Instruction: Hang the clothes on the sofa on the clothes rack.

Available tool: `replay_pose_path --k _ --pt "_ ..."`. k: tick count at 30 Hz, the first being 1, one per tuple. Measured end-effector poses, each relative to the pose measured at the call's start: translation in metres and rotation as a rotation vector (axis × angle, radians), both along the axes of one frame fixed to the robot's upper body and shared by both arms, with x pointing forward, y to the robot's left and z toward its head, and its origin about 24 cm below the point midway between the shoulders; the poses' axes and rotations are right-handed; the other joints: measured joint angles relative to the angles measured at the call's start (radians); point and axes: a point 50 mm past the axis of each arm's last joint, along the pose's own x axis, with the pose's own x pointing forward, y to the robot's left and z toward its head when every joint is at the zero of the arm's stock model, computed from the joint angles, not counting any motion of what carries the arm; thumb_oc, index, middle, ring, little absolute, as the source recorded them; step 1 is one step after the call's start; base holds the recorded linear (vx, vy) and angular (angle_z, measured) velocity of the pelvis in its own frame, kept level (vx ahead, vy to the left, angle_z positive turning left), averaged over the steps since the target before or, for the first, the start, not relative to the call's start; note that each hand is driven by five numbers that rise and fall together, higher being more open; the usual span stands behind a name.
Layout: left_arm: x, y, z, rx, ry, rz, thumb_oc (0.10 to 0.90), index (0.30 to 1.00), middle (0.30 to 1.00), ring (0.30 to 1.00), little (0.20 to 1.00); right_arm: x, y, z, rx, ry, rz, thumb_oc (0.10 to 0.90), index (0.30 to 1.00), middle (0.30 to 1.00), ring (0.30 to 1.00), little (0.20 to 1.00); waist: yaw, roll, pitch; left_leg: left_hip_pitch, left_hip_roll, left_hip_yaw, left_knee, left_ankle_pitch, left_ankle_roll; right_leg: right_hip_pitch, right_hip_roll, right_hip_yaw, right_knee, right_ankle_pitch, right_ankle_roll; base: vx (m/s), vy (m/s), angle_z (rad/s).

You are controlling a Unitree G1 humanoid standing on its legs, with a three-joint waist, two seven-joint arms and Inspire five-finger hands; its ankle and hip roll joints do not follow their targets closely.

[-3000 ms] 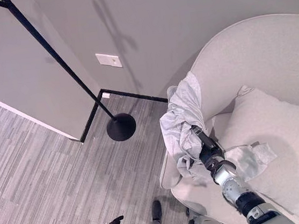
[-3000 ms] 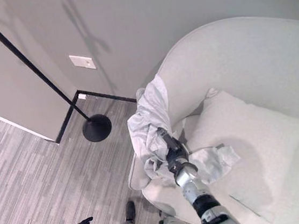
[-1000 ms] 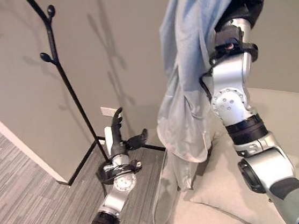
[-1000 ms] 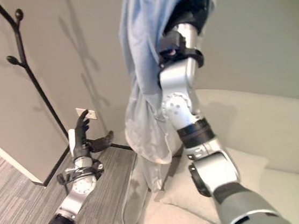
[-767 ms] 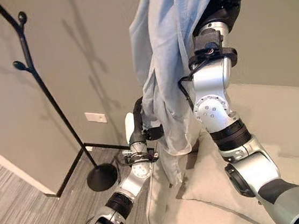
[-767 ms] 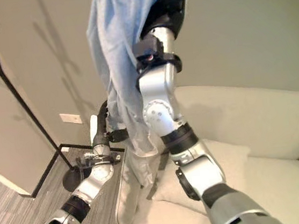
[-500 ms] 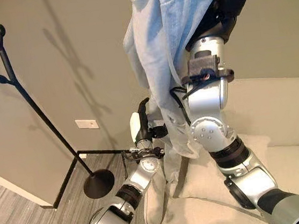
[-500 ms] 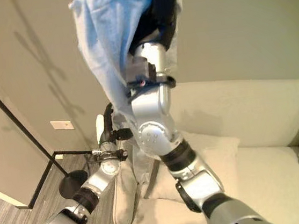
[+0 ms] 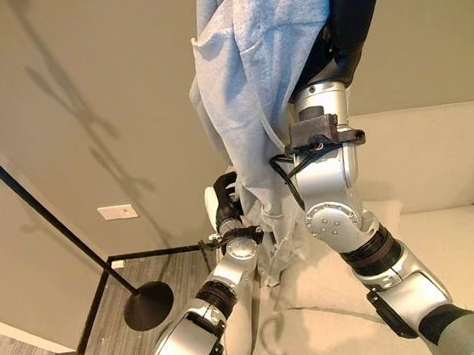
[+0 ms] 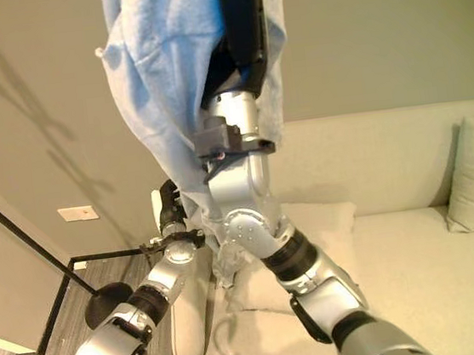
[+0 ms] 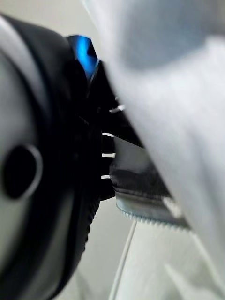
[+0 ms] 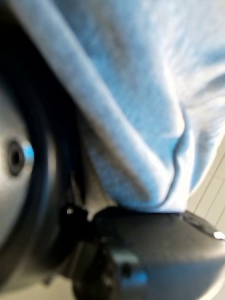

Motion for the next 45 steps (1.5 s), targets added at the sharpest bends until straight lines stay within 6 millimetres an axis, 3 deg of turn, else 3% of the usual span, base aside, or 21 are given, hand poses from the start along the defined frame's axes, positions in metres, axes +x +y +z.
replay_pose_path --k 5,11,16,17,20,29,34,41,44,45 --pt "0.001 0.003 0.015 -0.040 -0.066 -0.028 0.400 0.300 0.300 0.300 0.300 0.002 -0.007 0.003 0.018 -0.001 -0.021 0.400 0.300 0.300 0.300 0.300 0.017 -0.001 0.000 0.000 0.005 -0.002 0.000 -0.001 0.000 0.001 0.005 -0.002 0.000 -0.002 -0.003 0.00 -0.047 0.01" --pt "-0.008 0.021 0.025 -0.082 -0.147 -0.026 0.400 0.300 0.300 0.300 0.300 0.006 -0.029 0.005 0.064 0.000 -0.093 0.400 0.300 0.300 0.300 0.300 0.052 -0.011 0.007 -0.001 0.011 -0.026 0.000 0.002 -0.004 0.011 0.005 -0.028 0.000 -0.005 -0.007 -0.01 -0.042 0.12" --pt "-0.010 0.059 0.041 -0.104 -0.239 0.084 0.400 0.300 0.300 0.300 0.300 0.010 -0.045 -0.001 0.084 0.028 -0.145 0.400 0.300 0.300 0.300 0.300 0.080 -0.036 0.021 0.000 0.016 -0.050 0.002 0.004 -0.008 0.022 0.006 -0.053 0.000 -0.014 -0.017 -0.02 -0.043 0.16" --pt "-0.010 0.073 0.047 -0.077 -0.274 0.129 0.400 0.300 0.300 0.300 0.300 0.011 -0.047 -0.003 0.086 0.035 -0.150 0.400 0.300 0.300 0.300 0.300 0.088 -0.038 0.022 -0.001 0.017 -0.056 0.004 0.006 -0.011 0.025 0.007 -0.058 0.000 -0.016 -0.015 -0.02 -0.039 0.14" --pt "-0.012 0.090 0.063 -0.045 -0.354 0.193 0.400 0.300 0.300 0.300 0.300 0.013 -0.048 -0.004 0.085 0.037 -0.155 0.400 0.300 0.300 0.300 0.300 0.108 -0.040 0.023 0.000 0.018 -0.057 0.004 0.010 -0.017 0.025 0.007 -0.059 0.000 -0.017 -0.014 -0.01 -0.026 0.04" --pt "-0.030 0.144 0.117 0.197 -0.638 0.396 0.400 0.300 0.300 0.300 0.300 0.016 -0.051 -0.006 0.028 0.008 -0.147 0.400 0.300 0.300 0.300 0.300 0.146 -0.070 0.039 0.009 0.020 -0.074 0.003 0.007 -0.023 0.042 0.006 -0.076 0.000 -0.017 -0.015 -0.01 -0.007 0.05" --pt "-0.045 0.193 0.149 0.473 -0.760 0.592 0.400 0.300 0.300 0.300 0.300 0.016 -0.054 -0.007 -0.116 -0.041 -0.151 0.400 0.300 0.300 0.300 0.300 0.170 -0.079 0.041 0.015 0.024 -0.082 0.000 -0.004 -0.033 0.053 0.008 -0.085 0.000 -0.026 -0.015 0.02 0.027 0.04" --pt "-0.062 0.213 0.181 0.681 -0.894 0.695 0.400 0.300 0.300 0.300 0.300 0.016 -0.056 -0.005 -0.186 -0.073 -0.167 0.400 0.300 0.300 0.300 0.300 0.191 -0.083 0.041 0.015 0.023 -0.087 0.001 -0.002 -0.031 0.056 0.006 -0.089 0.000 -0.027 -0.013 0.02 0.046 0.03" --pt "-0.071 0.235 0.214 0.937 -0.961 0.738 0.400 0.300 0.300 0.300 0.300 0.015 -0.065 0.001 -0.228 -0.102 -0.209 0.400 0.300 0.300 0.300 0.300 0.195 -0.097 0.046 0.007 0.025 -0.088 0.013 -0.004 -0.041 0.056 0.004 -0.093 0.000 -0.029 -0.013 -0.03 0.057 0.09" --pt "-0.071 0.238 0.236 1.022 -1.012 0.763 0.400 0.300 0.300 0.300 0.300 0.014 -0.072 0.005 -0.230 -0.113 -0.237 0.400 0.300 0.300 0.300 0.300 0.188 -0.119 0.058 -0.019 0.025 -0.095 0.045 -0.021 -0.064 0.056 -0.002 -0.113 0.000 -0.031 -0.017 0.00 0.102 0.31"
